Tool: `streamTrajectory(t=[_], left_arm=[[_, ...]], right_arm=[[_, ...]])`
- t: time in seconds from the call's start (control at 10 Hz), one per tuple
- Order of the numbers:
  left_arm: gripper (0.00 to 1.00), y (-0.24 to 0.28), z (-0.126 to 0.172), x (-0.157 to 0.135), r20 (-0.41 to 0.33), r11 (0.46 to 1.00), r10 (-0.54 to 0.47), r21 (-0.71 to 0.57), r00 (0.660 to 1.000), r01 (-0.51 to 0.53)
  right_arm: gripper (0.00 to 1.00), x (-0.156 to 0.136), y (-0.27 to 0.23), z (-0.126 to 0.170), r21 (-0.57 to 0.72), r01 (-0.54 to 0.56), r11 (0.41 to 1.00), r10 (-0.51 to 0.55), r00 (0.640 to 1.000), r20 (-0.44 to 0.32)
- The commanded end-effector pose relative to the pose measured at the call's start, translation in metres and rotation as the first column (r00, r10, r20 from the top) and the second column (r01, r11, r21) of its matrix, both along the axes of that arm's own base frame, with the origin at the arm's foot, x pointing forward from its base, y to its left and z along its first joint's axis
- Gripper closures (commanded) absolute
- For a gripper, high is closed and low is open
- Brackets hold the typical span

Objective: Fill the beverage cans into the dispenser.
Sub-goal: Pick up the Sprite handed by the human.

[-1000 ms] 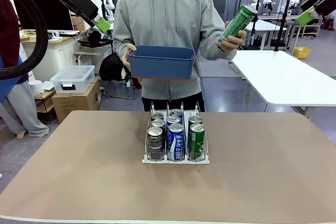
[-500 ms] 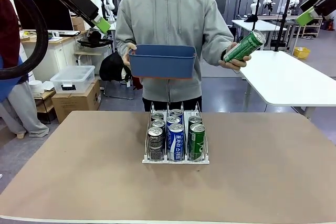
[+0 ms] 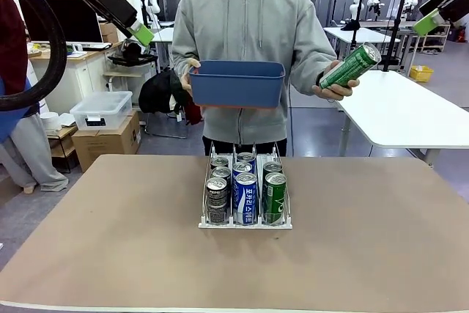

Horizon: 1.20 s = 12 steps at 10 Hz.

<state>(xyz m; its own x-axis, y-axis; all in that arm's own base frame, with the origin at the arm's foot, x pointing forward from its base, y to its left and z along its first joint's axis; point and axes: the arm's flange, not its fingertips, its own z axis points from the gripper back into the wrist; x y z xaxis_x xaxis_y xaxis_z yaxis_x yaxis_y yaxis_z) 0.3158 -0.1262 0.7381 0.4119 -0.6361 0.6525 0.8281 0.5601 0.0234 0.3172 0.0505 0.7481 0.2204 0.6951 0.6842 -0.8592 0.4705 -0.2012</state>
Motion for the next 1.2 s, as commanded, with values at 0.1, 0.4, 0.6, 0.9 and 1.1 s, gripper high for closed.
streamTrajectory(t=[0.1,0.4,0.6,0.9,1.1], left_arm=[[0.00,0.000,-0.001,0.001,-0.006,1.000,-0.001,0.002,1.000,0.001],[0.00,0.000,-0.001,0.001,-0.006,1.000,-0.001,0.002,1.000,0.001],[0.00,0.000,-0.001,0.001,-0.006,1.000,-0.001,0.002,1.000,0.001],[0.00,0.000,-0.001,0.001,-0.006,1.000,-0.001,0.002,1.000,0.001],[0.00,0.000,-0.001,0.001,-0.006,1.000,-0.001,0.002,1.000,0.001]], right_arm=[[0.00,0.001,0.005,-0.004,0.006,0.014,1.000,-0.014,1.000,-0.025],[0.00,0.023,0.009,-0.019,-0.009,-0.014,1.000,0.013,0.998,-0.068],[0.00,0.053,0.012,-0.030,-0.015,0.049,0.999,-0.051,0.992,-0.112],[0.00,0.080,0.018,-0.054,0.025,0.090,0.996,-0.084,0.980,-0.180],[0.00,0.093,0.027,-0.067,0.070,0.103,0.992,-0.090,0.981,-0.170]])
